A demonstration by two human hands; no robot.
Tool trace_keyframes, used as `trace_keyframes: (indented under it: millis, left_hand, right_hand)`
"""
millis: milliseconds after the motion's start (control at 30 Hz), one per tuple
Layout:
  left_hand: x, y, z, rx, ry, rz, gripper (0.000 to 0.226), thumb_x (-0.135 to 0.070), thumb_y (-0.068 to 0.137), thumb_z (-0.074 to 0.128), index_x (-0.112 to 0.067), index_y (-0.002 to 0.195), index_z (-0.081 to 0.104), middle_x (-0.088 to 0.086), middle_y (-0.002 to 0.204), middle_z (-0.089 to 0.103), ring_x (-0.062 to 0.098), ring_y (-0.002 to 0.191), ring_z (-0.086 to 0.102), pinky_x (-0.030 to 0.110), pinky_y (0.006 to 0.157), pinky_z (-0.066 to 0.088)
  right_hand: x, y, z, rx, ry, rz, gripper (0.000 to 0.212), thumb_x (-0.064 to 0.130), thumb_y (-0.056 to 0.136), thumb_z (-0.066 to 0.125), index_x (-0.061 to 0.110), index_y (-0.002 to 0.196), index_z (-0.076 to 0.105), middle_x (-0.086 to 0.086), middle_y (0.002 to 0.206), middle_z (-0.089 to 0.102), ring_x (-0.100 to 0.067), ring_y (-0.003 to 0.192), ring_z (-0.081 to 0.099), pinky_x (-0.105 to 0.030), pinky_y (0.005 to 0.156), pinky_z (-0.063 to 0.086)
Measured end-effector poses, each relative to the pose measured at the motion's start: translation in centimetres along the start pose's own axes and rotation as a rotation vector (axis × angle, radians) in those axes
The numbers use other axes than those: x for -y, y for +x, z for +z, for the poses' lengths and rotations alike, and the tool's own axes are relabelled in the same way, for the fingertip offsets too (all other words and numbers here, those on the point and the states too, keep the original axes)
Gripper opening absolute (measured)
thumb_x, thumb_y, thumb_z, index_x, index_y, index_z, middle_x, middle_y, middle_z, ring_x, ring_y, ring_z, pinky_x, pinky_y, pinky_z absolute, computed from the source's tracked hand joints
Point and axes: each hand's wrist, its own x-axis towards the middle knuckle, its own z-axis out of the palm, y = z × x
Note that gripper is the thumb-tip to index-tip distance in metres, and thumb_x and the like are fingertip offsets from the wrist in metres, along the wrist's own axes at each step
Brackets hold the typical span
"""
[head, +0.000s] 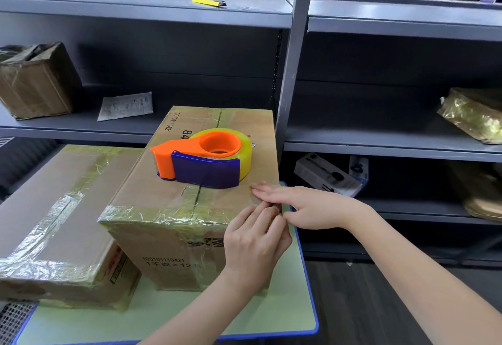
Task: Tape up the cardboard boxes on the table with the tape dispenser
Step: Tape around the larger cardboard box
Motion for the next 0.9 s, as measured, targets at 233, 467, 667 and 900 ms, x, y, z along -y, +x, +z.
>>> trace_keyframes:
  millis: [233,467,667,900]
  left_hand:
    - [1.7,0.7,-3.1,0.297,-0.233,-0.025,0.047,-0.039,0.099,0.039,-0.006,0.087,0.069,0.005,0.102,0.070,0.017,0.098,0.063,0.023,0.090,0.044]
    - [8.8,0.1,-8.8,0.332,-0.195,-0.220,0.029,-0.022,0.091,0.045,-0.010,0.095,0.072,-0.003,0.102,0.070,0.006,0.099,0.060,0.013,0.088,0.041]
    - [15.9,-1.6,-12.1,0.397,-0.014,-0.460,0.046,-0.042,0.087,0.038,-0.017,0.108,0.071,-0.006,0.115,0.067,0.012,0.115,0.057,0.027,0.095,0.043]
    - [20.8,-0.8,-11.4,0.575,-0.388,-0.640,0.039,-0.012,0.097,0.046,-0.022,0.135,0.049,-0.008,0.148,0.035,0.002,0.140,0.015,0.022,0.114,0.010]
  right_hand:
    - [1.1,0.5,1.3,-0.205,0.018,0.019,0.052,0.004,0.096,0.033,0.014,0.147,0.031,0.006,0.155,0.023,-0.002,0.142,0.014,-0.016,0.116,0.008]
    - [5.0,3.0,3.7,-0.368,0.004,-0.083,0.047,0.014,0.100,0.036,0.017,0.147,0.032,0.009,0.152,0.028,0.004,0.139,0.020,-0.011,0.112,0.013]
    - [8.1,6.1,5.2,-0.435,-0.209,-0.079,0.056,0.040,0.100,0.039,0.016,0.149,0.026,0.005,0.155,0.024,-0.008,0.142,0.021,-0.017,0.112,0.012]
    - [9.6,8.3,8.7,-0.574,-0.450,0.071,0.057,0.046,0.089,0.035,0.008,0.114,0.069,-0.009,0.116,0.067,-0.020,0.106,0.065,-0.032,0.091,0.051]
